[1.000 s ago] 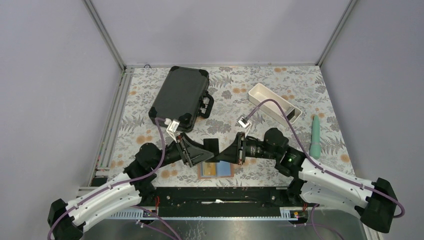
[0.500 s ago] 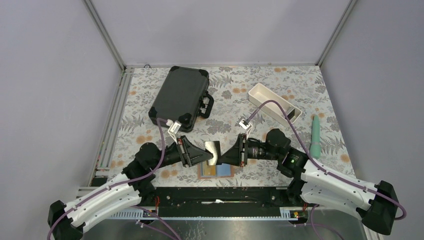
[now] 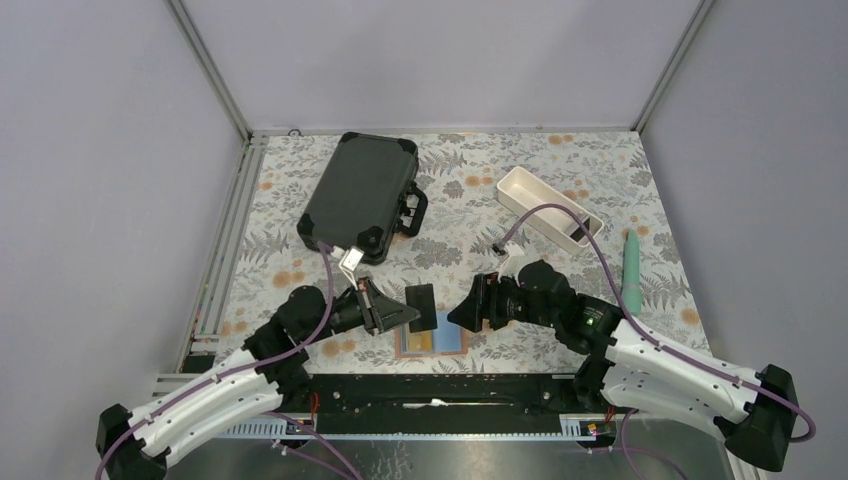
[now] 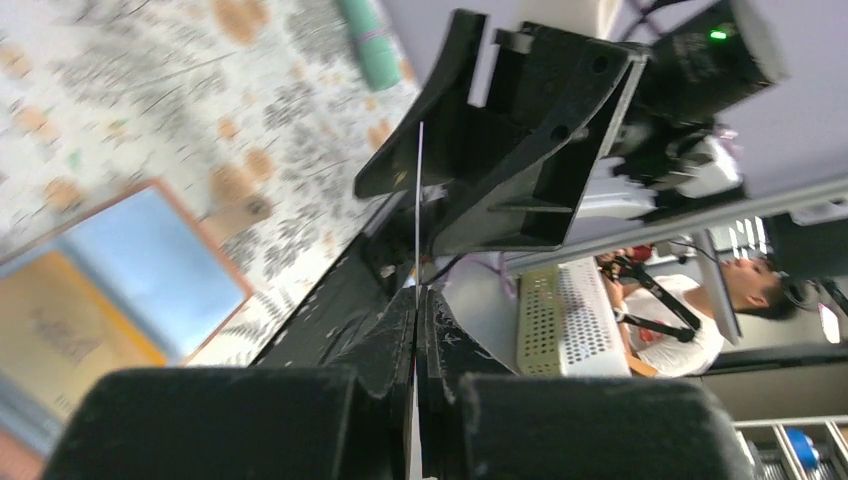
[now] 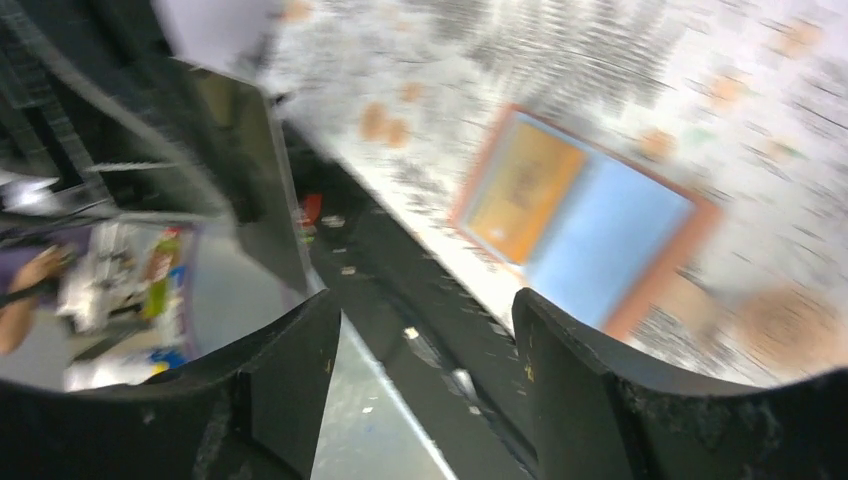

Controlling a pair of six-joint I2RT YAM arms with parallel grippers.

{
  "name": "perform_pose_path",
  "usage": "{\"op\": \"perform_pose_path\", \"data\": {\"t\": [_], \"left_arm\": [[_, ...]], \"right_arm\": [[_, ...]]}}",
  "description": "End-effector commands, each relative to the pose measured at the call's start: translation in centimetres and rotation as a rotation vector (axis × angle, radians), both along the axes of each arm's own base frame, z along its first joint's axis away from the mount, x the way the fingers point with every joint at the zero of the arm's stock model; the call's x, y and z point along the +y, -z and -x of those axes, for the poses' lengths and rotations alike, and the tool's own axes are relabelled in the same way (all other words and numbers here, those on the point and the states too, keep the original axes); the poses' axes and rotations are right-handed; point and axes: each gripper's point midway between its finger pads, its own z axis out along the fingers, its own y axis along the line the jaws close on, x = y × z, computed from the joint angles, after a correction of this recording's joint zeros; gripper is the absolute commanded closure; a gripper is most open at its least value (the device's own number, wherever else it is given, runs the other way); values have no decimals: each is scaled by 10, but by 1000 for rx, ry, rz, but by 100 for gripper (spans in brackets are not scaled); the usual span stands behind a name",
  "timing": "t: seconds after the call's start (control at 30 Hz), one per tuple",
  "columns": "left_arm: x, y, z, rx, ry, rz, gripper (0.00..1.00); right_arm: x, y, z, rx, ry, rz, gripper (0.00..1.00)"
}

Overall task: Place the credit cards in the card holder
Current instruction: Insert the credit card into the card holder.

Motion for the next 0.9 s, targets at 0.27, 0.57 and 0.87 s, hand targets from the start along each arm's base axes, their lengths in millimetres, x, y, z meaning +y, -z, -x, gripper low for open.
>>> {"op": "perform_pose_path", "data": {"t": [0.27, 0.57, 0.87], "left_arm": [[5, 109, -10, 266, -61, -251, 100], [-6, 122, -13, 286, -17, -243, 100], [-7, 132, -19, 313, -21, -220, 100]], "right_arm": [[-64, 111, -28, 127, 288, 537, 47], [-63, 131, -33, 131, 296, 592, 52], [-50, 138, -32, 145, 270, 551, 69]]}}
